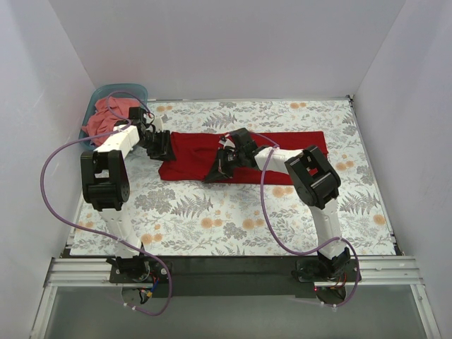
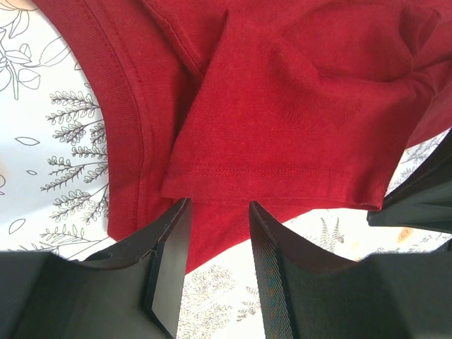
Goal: Fold and stack the t-shirts
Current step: Fold the tshirt
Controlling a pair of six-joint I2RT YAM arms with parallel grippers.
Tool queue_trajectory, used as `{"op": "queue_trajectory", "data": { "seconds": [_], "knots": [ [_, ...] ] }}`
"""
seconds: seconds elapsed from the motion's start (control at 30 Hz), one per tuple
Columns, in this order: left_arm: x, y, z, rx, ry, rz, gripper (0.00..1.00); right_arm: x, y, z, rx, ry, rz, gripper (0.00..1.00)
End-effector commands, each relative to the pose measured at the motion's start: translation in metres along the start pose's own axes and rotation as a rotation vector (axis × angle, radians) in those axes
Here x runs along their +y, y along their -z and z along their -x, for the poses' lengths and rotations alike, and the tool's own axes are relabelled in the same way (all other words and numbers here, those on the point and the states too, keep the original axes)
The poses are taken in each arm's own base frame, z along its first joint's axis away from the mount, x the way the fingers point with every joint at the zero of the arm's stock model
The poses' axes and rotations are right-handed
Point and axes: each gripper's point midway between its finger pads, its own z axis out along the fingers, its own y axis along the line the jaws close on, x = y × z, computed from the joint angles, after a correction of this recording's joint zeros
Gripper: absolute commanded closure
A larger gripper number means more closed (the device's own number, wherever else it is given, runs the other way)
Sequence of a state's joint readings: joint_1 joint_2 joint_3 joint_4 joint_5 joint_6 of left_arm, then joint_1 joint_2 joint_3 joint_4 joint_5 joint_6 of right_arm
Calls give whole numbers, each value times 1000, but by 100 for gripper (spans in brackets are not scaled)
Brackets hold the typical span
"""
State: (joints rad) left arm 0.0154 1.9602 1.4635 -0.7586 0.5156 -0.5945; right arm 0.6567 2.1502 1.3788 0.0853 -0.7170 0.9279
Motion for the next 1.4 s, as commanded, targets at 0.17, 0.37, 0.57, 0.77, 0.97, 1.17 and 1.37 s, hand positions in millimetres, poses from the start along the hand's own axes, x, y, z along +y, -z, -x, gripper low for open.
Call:
{"op": "queue_trajectory", "data": {
  "seconds": [0.17, 0.37, 0.57, 0.77, 0.97, 1.17, 1.37],
  "knots": [
    [-4, 13, 12, -24, -41, 16, 62, -1, 14, 4, -9, 1, 29, 99],
    [-6, 12, 11, -21, -39, 1, 62, 8, 21, 5, -24, 91, 32, 69],
    [-6, 11, 10, -22, -35, -2, 62, 9, 23, 12, -60, 114, 2, 47],
    [-6, 11, 10, -23, -35, -4, 62, 10, 18, 17, -95, 22, -31, 53],
    [-6, 8, 5, -16, -28, -6, 62, 6, 8, 13, -96, -97, -121, 56],
    [-6, 7, 0, -11, -25, -9, 62, 10, 3, 11, -107, -177, -127, 58],
    [-7, 7, 1, -15, -28, -14, 62, 4, -1, 13, -116, -237, -144, 58]
  ]
}}
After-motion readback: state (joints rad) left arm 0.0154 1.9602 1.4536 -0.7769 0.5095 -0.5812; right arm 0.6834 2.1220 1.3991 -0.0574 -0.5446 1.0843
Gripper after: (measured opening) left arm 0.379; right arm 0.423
